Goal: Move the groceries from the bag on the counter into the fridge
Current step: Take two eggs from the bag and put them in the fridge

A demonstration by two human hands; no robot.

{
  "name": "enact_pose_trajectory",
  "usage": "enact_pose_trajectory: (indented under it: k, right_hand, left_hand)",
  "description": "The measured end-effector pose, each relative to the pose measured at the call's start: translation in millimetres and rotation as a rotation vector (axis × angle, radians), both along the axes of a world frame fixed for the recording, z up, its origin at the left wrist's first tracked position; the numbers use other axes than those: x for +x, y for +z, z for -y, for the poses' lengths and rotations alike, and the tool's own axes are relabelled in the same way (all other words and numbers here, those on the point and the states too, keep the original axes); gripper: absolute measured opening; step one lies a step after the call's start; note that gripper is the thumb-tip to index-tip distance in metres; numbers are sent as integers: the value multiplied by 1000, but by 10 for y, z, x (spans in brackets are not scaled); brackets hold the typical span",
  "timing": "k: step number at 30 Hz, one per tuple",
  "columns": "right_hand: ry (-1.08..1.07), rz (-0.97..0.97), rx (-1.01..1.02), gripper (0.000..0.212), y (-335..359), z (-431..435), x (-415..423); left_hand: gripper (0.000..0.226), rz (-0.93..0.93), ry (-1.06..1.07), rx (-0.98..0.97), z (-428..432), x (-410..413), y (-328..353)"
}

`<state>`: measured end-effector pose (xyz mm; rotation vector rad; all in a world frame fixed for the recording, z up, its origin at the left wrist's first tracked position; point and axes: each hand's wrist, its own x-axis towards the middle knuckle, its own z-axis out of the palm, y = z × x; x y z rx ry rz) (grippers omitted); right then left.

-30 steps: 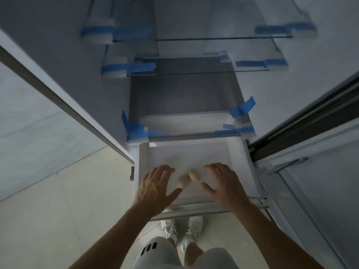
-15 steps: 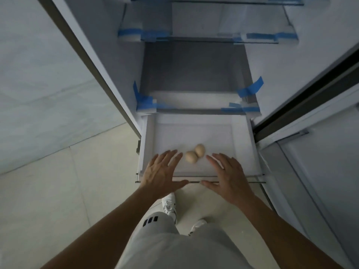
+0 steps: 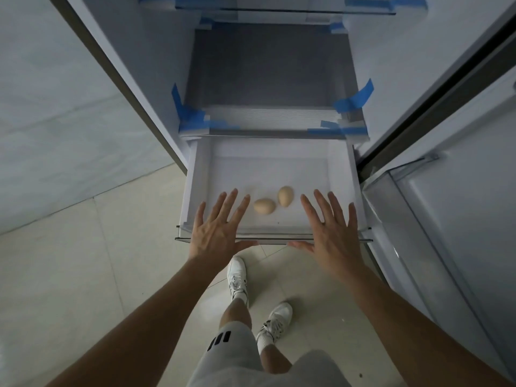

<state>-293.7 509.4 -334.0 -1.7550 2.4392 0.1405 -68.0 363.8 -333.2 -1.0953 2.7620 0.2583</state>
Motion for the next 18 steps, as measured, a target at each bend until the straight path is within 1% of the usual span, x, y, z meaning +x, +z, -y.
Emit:
enact_pose_trajectory:
  k: [5,11,15,18]
  right_hand:
    - [7,-35,1,101,-45,-7,-3]
    - [11,-82,-97,90,-92,-25,32]
    - [1,-83,-122,83,-63,176,-43]
    - [-6,-71,-109,84,-61,331,-87]
  left_hand:
    - [100,-2,-14,-15,17,-19,-14]
    - [97,-15,-37,-49,27,-43,-82]
    - [94,0,-32,-50,240,-195,-48]
    - [92,13,-36,-36,412,-257,-44]
